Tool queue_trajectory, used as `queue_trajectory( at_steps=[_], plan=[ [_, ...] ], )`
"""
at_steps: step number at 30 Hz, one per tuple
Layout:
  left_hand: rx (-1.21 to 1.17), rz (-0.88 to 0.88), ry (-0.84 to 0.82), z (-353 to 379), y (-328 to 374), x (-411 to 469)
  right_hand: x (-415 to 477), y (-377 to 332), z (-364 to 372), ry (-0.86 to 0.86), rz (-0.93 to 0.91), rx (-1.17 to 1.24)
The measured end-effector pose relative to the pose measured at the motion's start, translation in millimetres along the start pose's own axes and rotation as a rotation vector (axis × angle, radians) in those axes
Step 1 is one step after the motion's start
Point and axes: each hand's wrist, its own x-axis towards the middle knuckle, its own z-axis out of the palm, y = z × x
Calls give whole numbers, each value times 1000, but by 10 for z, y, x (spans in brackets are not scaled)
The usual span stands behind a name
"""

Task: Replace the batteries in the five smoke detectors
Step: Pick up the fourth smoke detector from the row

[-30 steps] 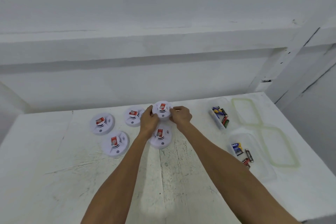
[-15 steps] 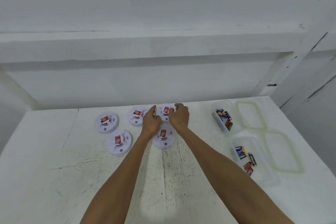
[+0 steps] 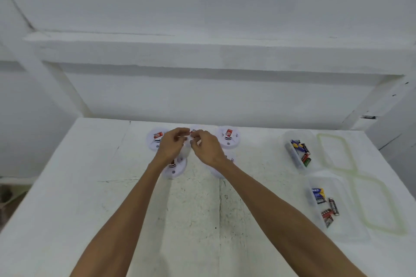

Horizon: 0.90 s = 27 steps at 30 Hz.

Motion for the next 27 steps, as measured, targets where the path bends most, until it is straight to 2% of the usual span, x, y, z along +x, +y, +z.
queue_trajectory(
  at_steps=[3,10,14,20,27],
  plan=[
    [77,-35,15,-174,-122,-126,-47,-47,160,-136,-56,-96],
    [156,-206,59,-349,-401,-386,-163,-54,467,-450,-3,-331],
    [121,-288,-10,-331,-453,-433,-209,-20,566,-433,-75,-468],
    [63,-318,37,-288,-445,-469,-273,-5,542,-370,-79,-376],
    [-290,-383,69,-268,-222,-425,-229,31,333,-318,3,9]
  ],
)
